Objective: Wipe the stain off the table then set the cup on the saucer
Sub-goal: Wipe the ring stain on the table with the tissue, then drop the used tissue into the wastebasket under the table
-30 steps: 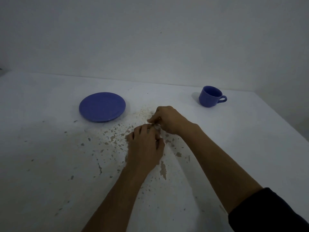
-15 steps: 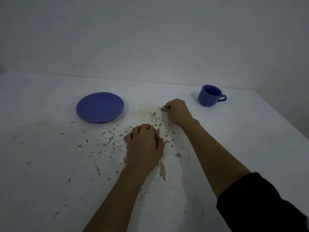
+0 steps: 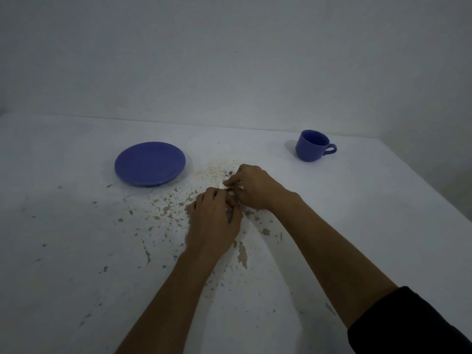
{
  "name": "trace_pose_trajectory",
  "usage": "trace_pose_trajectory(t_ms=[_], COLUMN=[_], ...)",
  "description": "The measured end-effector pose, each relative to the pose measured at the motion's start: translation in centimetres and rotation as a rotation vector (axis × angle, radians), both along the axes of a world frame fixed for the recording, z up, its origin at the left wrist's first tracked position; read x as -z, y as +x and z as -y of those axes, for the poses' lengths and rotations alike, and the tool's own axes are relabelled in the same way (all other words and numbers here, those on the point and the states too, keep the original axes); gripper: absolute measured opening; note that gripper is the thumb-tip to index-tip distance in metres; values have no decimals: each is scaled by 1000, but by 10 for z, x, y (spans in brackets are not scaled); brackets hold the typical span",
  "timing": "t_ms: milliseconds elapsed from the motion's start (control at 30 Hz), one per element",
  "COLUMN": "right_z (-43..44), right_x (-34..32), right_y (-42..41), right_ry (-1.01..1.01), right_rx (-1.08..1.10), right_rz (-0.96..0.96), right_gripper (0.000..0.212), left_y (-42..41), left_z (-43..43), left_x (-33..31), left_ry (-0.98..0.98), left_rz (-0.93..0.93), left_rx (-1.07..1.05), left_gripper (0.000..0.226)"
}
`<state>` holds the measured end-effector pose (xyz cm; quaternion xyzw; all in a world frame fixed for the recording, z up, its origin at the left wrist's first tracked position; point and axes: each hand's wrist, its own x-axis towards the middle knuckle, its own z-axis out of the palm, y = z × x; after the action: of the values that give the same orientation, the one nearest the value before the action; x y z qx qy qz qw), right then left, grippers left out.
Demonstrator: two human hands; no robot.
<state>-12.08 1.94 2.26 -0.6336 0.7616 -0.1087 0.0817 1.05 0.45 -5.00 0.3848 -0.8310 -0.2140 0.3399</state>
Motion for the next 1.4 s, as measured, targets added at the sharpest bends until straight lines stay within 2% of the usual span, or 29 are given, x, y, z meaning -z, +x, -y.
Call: trace_pose_trajectory(t_ms=[200,300,367,500,567,633,867,1067,1100,1233,1400], right_z=[-19,-35,-50,-85,-103,-121,-194,-285,-302,-366,-436], right_x=[-2,3,11,15,15,17,16,13,15,29,60], right_y=[8,10,11,18,22,24,8,-15,-19,-27,-21], right_ry=[45,-29,-113,-296,-387,-491,-697,-948,-991,-1152,-1385], right_rx=[23,157,307,543,546,511,610,703,749,970,1234], right_rz=[90,265,525,1214,1451,1582,1582,1615,1551,1074,836], right_gripper=[23,17,13,10,13,19,20,21,23,15,28], left_y=[5,10,13,17,17,16,-1,-35,-41,-62,-77], left_z=[-2,-7,-12,-29,-41,-55,-122,-212,-227,-288,-345], left_x=[-5,-14,-19,-26,-27,-29,-39,-35,-33,-24,-4], left_ry=[45,60,96,173,227,248,254,234,216,73,-102], left_rz=[-110,-215,-278,-338,-312,-308,-287,-214,-212,-160,-12], left_rx=[30,31,15,64,120,165,282,510,558,723,852], left_gripper=[14,7,7,6,7,9,1,3,3,3,24])
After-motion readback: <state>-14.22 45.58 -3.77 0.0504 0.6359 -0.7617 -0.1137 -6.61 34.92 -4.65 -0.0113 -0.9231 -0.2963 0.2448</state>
